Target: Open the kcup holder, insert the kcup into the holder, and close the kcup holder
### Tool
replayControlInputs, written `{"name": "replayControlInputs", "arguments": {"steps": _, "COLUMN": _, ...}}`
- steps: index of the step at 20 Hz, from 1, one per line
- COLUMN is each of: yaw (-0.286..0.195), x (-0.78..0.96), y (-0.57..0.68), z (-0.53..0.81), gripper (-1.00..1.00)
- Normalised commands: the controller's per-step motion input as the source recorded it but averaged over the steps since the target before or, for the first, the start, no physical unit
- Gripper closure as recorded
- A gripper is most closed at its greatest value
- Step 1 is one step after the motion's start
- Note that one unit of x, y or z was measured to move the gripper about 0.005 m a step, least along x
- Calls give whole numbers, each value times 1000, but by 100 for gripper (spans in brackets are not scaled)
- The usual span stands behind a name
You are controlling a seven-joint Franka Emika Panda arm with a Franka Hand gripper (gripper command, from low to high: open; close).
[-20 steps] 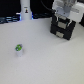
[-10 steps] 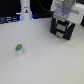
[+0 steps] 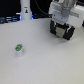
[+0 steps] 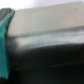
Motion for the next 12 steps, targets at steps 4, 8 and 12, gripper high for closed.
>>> {"name": "replayControlInputs", "arguments": {"steps": 4, "yaw": -69, "x": 966, "y": -286, "z": 240, "gripper": 100}}
{"name": "replayControlInputs", "arguments": {"steps": 8, "yaw": -71, "x": 960, "y": -300, "z": 240, "gripper": 100}}
{"name": "replayControlInputs", "arguments": {"steps": 12, "yaw": -10, "x": 477, "y": -303, "z": 96, "gripper": 100}}
